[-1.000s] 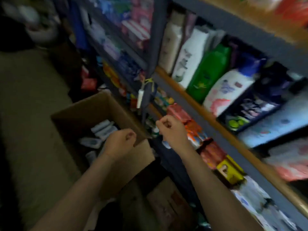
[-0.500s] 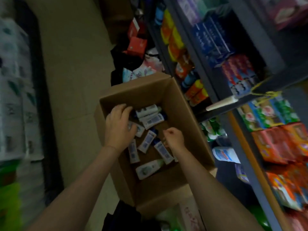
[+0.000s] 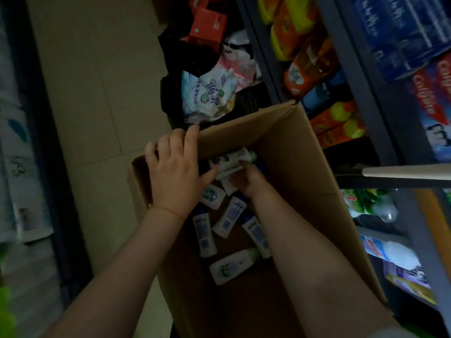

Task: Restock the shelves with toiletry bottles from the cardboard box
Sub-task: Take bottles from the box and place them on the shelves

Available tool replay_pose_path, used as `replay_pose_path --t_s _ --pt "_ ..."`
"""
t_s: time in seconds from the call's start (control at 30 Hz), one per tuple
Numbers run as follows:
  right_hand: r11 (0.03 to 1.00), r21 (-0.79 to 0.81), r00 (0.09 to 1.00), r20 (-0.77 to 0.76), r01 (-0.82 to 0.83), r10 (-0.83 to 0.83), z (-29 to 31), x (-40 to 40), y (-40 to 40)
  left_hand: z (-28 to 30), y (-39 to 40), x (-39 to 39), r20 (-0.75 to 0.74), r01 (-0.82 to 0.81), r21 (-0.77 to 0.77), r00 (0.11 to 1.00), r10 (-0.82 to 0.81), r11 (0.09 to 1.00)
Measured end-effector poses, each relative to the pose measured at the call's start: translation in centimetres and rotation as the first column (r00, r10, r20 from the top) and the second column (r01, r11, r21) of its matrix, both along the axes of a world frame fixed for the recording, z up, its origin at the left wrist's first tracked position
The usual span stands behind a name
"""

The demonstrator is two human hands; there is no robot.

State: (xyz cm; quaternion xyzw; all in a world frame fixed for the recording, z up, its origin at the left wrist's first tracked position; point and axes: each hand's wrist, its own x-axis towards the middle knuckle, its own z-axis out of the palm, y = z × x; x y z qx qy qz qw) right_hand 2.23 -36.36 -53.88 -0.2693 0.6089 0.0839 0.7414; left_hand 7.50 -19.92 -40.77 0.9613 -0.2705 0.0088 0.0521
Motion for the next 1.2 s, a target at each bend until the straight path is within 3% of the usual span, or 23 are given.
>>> replay_pose_path --t_s 0.1,0.2,0.27,0.4,0.47,0.67,0.73,0.83,0.93,0.97,1.03,1.1,1.2 --pt "0.985 0.133 0.992 0.046 0.109 -0.116 -2.9 1.5 0.0 -0.5 -0.2 0.2 0.014 -0.014 0.021 1.000 0.014 1.000" --pt "0.995 0.095 0.997 0.068 0.028 -0.035 -5.2 2.5 0.1 -0.8 -0.2 0.2 0.036 -0.013 0.036 0.999 0.012 0.999" --pt "0.986 0.163 0.994 0.089 0.046 -0.061 -6.8 2.5 0.2 -0.9 -0.2 0.2 0.056 -0.011 0.035 0.998 0.009 0.999" --pt "0.988 0.144 0.992 0.104 0.058 -0.073 -10.0 2.7 -0.1 -1.2 -0.3 0.3 0.087 -0.001 0.013 0.996 0.000 1.000" --pt "0.988 0.133 0.990 0.111 0.076 -0.090 -8.6 2.5 0.3 -1.2 -0.4 0.3 0.086 0.003 0.012 0.996 -0.004 1.000" --pt "0.964 0.230 0.920 0.336 0.130 -0.204 1.1 -0.4 1.6 -0.3 0.0 0.3 -0.013 0.024 0.004 1.000 -0.024 1.000" --pt "0.958 0.230 0.893 0.374 0.171 -0.249 5.1 -2.1 1.9 0.7 0.0 0.1 -0.088 0.012 -0.026 0.996 -0.014 1.000" --pt "0.980 0.152 0.898 0.402 0.128 -0.180 11.7 -5.6 1.7 3.3 -0.5 -1.4 -0.280 -0.039 -0.154 0.960 -0.006 0.987" --pt "0.994 0.112 0.877 0.479 -0.015 -0.041 17.9 -11.3 1.4 7.9 -2.0 -5.4 -0.546 -0.153 -0.428 0.829 -0.120 0.891" --pt "0.992 0.108 0.852 0.523 -0.060 -0.006 19.7 -13.5 1.4 10.0 -2.7 -7.2 -0.655 -0.245 -0.486 0.737 -0.165 0.839" --pt "0.983 0.115 0.782 0.622 -0.142 0.041 23.3 -18.0 1.6 14.2 -4.2 -11.2 -0.858 -0.498 -0.473 0.448 -0.251 0.727" --pt "0.971 0.130 0.691 0.721 -0.200 0.046 27.4 -22.5 1.9 17.5 -5.2 -15.2 -0.903 -0.604 -0.424 0.230 -0.362 0.674" --pt "0.970 0.139 0.653 0.757 -0.200 0.026 33.8 -29.6 1.9 21.4 -5.7 -21.0 -0.856 -0.564 -0.493 0.181 -0.484 0.662"
